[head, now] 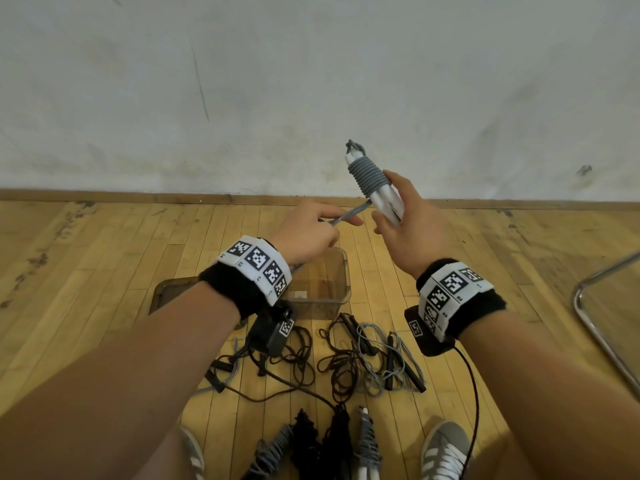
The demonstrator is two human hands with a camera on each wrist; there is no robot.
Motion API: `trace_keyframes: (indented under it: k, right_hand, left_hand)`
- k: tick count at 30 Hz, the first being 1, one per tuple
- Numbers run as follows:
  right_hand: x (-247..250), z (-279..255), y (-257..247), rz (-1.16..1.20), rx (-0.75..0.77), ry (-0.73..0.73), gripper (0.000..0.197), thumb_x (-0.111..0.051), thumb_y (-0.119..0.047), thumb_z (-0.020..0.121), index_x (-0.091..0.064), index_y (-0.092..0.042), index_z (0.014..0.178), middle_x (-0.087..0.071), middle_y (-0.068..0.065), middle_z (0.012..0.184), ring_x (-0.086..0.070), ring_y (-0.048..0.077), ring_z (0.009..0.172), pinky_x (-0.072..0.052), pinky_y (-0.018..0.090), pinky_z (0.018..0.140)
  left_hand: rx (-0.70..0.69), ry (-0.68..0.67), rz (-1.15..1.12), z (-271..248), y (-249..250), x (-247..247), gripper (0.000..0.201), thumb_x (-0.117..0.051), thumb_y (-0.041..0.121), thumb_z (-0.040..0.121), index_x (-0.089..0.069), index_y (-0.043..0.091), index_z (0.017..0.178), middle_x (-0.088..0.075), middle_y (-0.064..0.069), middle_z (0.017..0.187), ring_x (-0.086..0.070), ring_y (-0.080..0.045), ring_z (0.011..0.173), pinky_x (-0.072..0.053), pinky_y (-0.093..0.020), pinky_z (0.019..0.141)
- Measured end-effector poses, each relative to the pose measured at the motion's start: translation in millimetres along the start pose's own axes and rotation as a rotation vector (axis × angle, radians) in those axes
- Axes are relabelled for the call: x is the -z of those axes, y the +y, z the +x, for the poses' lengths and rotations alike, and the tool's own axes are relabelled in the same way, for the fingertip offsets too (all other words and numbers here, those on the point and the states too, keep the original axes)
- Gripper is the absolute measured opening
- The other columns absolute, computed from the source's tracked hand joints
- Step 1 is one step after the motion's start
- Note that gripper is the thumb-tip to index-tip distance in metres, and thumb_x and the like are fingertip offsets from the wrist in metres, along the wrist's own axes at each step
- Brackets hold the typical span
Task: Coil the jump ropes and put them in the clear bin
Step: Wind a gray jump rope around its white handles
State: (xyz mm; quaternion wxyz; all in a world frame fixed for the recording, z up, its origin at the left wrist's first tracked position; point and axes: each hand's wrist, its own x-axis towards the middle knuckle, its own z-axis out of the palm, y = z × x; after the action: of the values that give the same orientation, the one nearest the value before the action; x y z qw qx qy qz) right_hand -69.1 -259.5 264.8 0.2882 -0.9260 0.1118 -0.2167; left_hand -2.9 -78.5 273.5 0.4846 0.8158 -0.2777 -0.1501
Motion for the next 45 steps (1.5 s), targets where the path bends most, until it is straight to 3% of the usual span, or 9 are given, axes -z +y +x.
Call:
trace_keyframes:
  k: [6,12,19,25,31,36,38,42,45]
  right_hand:
    - [-9,-2,-3,-0.013,0.064,-0.067,0.059,-0.055,-0.018,0.102,-0.031,-0.028,0.155,-0.060,-0.004,0.097,-0.055,0.004,0.068,-0.041,0.022,0.056]
    - [-23,-6,0,0.140,0.131,-0.090,0.044,-0.027,-0.033,0.111,-0.034,-0.026,0.154,-0.058,-0.009,0.111,-0.052,-0.005,0.079,-0.034,0.011,0.064]
    - [-29,-3,8,0.161,0.167,-0.130,0.043,-0.036,-0.030,0.109,-0.031,-0.037,0.152,-0.059,0.007,0.132,-0.058,0.020,0.111,-0.047,0.033,0.083]
    - [-22,0,9,0.118,0.124,-0.114,0.059,-0.048,-0.035,0.106,-0.024,-0.026,0.159,-0.053,0.011,0.142,-0.054,0.024,0.123,-0.048,0.041,0.099]
    - [-17,0,1,0.112,0.071,-0.078,0.075,-0.070,-0.038,0.093,-0.035,-0.019,0.157,-0.053,0.003,0.119,-0.055,0.017,0.104,-0.044,0.027,0.091]
    - [-11,-1,-9,0.220,0.056,0.000,0.058,-0.081,-0.033,0.084,-0.057,-0.020,0.136,-0.053,0.000,0.108,-0.053,0.001,0.086,-0.040,0.005,0.071]
    - [-10,-2,-11,0.330,0.018,-0.021,0.054,-0.081,-0.032,0.084,-0.056,-0.024,0.131,-0.058,0.001,0.113,-0.058,0.004,0.091,-0.045,0.011,0.075]
    - [-11,-5,-12,0.451,-0.029,-0.141,0.054,-0.074,-0.036,0.086,-0.044,-0.033,0.131,-0.068,0.002,0.106,-0.070,0.023,0.087,-0.060,0.050,0.078]
    - [-12,-5,-12,0.507,-0.030,-0.121,0.056,-0.071,-0.023,0.092,-0.041,-0.032,0.138,-0.069,0.004,0.107,-0.075,0.023,0.085,-0.062,0.053,0.078]
  left_hand:
    - [0.177,0.019,-0.459,0,9,-4,0.058,-0.038,-0.023,0.071,-0.075,0.007,0.104,-0.070,-0.006,0.099,-0.063,-0.018,0.086,-0.051,-0.029,0.069]
    - [0.228,0.068,-0.399,2,6,-8,0.043,-0.042,-0.011,0.075,-0.073,-0.002,0.103,-0.050,0.003,0.055,-0.043,-0.015,0.054,-0.038,-0.026,0.048]
    - [0.215,0.115,-0.362,5,5,-9,0.033,-0.049,0.005,0.090,-0.069,-0.015,0.108,-0.056,0.007,0.051,-0.042,-0.010,0.045,-0.032,-0.026,0.048]
    - [0.237,0.114,-0.438,7,1,-8,0.033,-0.066,0.038,0.098,-0.075,0.007,0.107,-0.052,0.004,0.057,-0.039,-0.009,0.043,-0.031,-0.022,0.041]
    - [0.230,0.178,-0.550,4,4,-11,0.040,-0.066,0.055,0.093,-0.079,0.019,0.104,-0.046,0.006,0.056,-0.035,-0.007,0.041,-0.031,-0.021,0.039]
    - [0.201,0.185,-0.595,6,6,-9,0.042,-0.064,0.055,0.095,-0.077,0.015,0.098,-0.045,0.004,0.052,-0.035,-0.010,0.043,-0.030,-0.021,0.040]
    - [0.192,0.162,-0.619,6,6,-8,0.040,-0.061,0.054,0.097,-0.076,0.016,0.095,-0.047,0.004,0.052,-0.036,-0.011,0.044,-0.031,-0.021,0.041]
    - [0.206,0.136,-0.608,6,8,-10,0.038,-0.059,0.053,0.099,-0.075,0.018,0.102,-0.059,0.004,0.065,-0.051,-0.008,0.049,-0.040,-0.020,0.047]
    - [0.208,0.145,-0.567,5,5,-9,0.026,-0.060,0.041,0.101,-0.075,0.019,0.102,-0.063,0.003,0.080,-0.059,-0.007,0.060,-0.044,-0.020,0.052]
